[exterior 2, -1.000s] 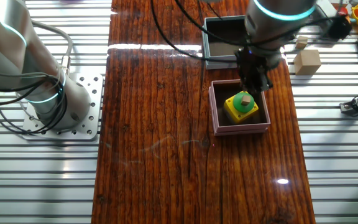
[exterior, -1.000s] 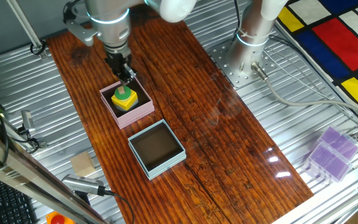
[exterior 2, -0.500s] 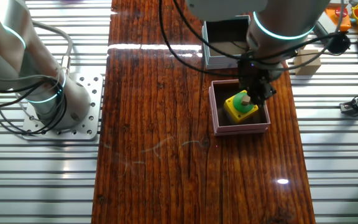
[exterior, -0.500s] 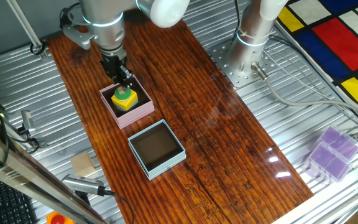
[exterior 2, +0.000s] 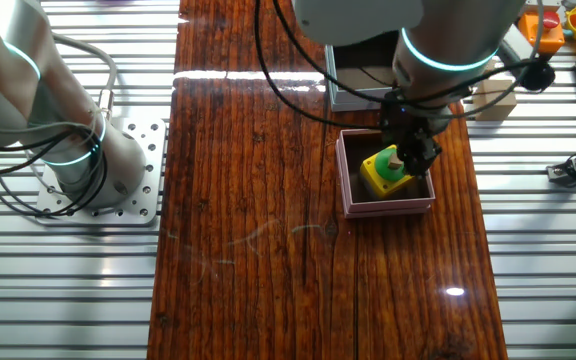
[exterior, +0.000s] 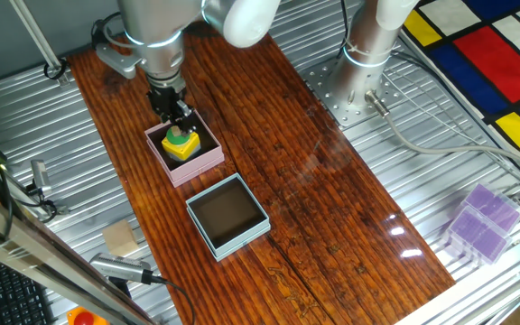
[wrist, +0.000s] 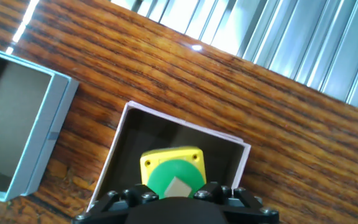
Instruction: Move an object from one box to another
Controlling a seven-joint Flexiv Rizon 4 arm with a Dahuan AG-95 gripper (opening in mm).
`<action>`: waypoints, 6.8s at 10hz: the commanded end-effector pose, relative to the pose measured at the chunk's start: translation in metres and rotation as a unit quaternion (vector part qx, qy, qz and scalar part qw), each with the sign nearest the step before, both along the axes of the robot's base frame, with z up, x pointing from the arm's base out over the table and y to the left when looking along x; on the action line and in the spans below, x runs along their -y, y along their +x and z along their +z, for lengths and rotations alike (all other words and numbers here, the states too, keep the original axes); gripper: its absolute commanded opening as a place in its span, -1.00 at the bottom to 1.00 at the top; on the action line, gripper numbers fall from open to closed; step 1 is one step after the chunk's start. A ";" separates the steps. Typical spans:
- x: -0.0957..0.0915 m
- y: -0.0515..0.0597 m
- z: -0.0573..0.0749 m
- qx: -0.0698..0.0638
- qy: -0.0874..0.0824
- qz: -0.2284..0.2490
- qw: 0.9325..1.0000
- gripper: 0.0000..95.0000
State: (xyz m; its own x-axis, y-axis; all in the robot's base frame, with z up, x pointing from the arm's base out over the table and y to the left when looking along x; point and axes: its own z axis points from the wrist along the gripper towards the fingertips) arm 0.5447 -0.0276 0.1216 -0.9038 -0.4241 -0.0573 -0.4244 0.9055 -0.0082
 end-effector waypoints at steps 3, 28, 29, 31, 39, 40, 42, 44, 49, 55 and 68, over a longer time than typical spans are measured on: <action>0.000 -0.001 -0.006 0.007 -0.003 0.002 1.000 -0.20; -0.099 0.001 0.041 -0.002 0.002 -0.084 0.996 -1.00; -0.099 0.001 0.041 -0.012 0.002 -0.048 0.999 -1.00; -0.099 0.001 0.041 -0.017 0.002 -0.031 0.999 -1.00; -0.097 0.003 0.044 -0.036 0.005 0.000 0.999 -1.00; -0.097 0.003 0.044 -0.040 0.004 0.001 0.999 -1.00; -0.097 0.003 0.044 -0.040 0.006 0.005 0.999 -1.00; -0.097 0.003 0.044 -0.038 0.006 0.002 0.999 -1.00; -0.179 -0.021 0.021 -0.038 -0.001 -0.055 0.998 -1.00; -0.212 -0.032 -0.034 -0.018 0.000 -0.031 0.999 -1.00; -0.171 -0.024 -0.013 -0.010 0.009 0.063 0.998 0.20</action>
State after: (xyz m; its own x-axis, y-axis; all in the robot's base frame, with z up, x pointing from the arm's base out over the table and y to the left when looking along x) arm 0.5209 0.1494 0.1034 -0.8560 -0.5156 -0.0368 -0.5163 0.8563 0.0109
